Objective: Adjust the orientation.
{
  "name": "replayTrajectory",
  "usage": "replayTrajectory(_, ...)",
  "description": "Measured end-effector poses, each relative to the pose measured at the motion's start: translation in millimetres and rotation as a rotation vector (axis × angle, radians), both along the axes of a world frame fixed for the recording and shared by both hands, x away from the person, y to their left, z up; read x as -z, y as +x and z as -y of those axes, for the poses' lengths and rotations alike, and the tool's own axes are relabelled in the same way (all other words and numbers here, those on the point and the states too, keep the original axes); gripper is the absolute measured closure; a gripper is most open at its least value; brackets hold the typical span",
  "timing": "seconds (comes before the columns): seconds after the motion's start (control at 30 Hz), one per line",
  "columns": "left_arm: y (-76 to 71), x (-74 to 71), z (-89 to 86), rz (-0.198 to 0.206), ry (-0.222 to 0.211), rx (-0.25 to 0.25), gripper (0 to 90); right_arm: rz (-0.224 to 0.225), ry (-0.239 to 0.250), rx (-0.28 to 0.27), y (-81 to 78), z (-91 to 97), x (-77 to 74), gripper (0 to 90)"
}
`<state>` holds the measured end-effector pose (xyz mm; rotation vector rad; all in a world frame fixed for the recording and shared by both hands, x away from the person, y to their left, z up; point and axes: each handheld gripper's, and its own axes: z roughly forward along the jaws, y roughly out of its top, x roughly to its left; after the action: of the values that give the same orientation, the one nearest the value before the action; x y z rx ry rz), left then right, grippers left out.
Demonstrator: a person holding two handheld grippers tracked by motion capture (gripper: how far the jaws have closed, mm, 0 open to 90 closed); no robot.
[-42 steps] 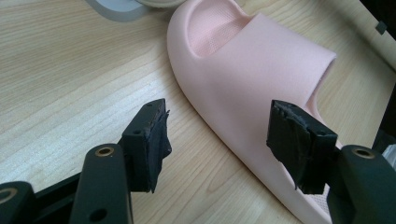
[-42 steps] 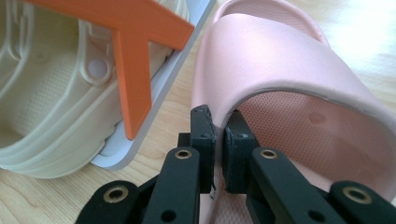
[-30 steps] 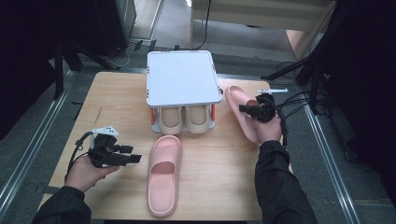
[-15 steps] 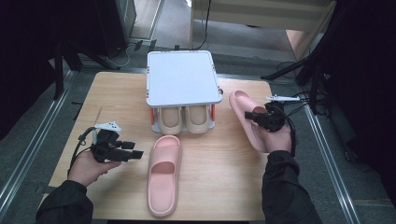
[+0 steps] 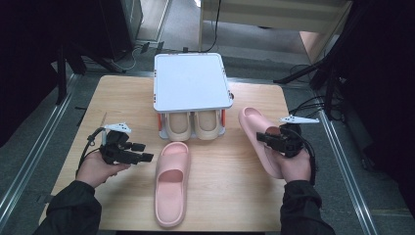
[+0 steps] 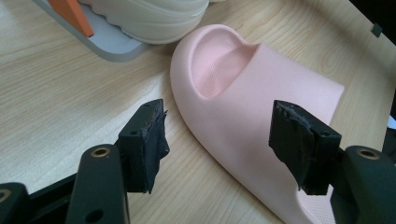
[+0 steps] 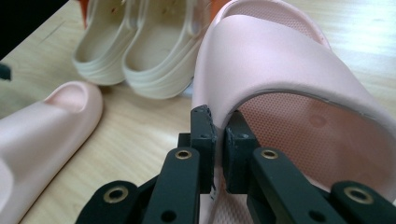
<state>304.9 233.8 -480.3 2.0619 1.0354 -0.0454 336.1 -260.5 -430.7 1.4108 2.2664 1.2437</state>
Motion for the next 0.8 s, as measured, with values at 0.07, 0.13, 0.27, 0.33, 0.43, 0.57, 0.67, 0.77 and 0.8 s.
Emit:
replayTrajectory(0.07, 2.1, 0.0, 0.1, -0.002, -0.002, 0.001, 36.1, -0.003, 0.002, -0.006, -7.5, -2.8, 0.8, 85.4)
replayTrajectory(0.13, 4.0, -0.4, 0.3, -0.001, -0.007, -0.001, 36.0, -0.007, 0.004, -0.012, -14.6, -6.6, 2.7, 85.4)
replayTrajectory(0.27, 6.6, -0.3, 0.7, 0.0, -0.011, 0.009, 36.2, -0.022, -0.009, -0.031, -25.7, -14.7, 8.2, 85.4)
replayTrajectory(0.33, 7.4, -0.3, 1.1, 0.002, -0.008, 0.01, 36.4, -0.029, -0.011, -0.039, -30.7, -18.8, 11.3, 85.4)
replayTrajectory(0.43, 9.1, -0.3, 1.1, 0.004, -0.008, 0.016, 37.0, -0.034, -0.013, -0.053, -38.4, -25.9, 16.6, 85.4)
replayTrajectory(0.57, 11.0, -0.5, 4.6, 0.013, -0.013, 0.025, 38.1, -0.054, -0.039, -0.075, -47.9, -39.7, 27.5, 85.3)
replayTrajectory(0.67, 11.3, -1.0, 7.3, 0.024, -0.005, 0.036, 39.1, -0.069, -0.055, -0.09, -53.0, -50.1, 34.0, 85.3)
replayTrajectory(0.77, 12.1, -1.0, 8.7, 0.034, -0.003, 0.039, 39.7, -0.078, -0.067, -0.112, -57.4, -61.1, 39.4, 85.3)
replayTrajectory(0.8, 12.4, -1.0, 8.6, 0.034, -0.006, 0.038, 39.8, -0.077, -0.07, -0.117, -58.5, -64.2, 40.5, 85.3)
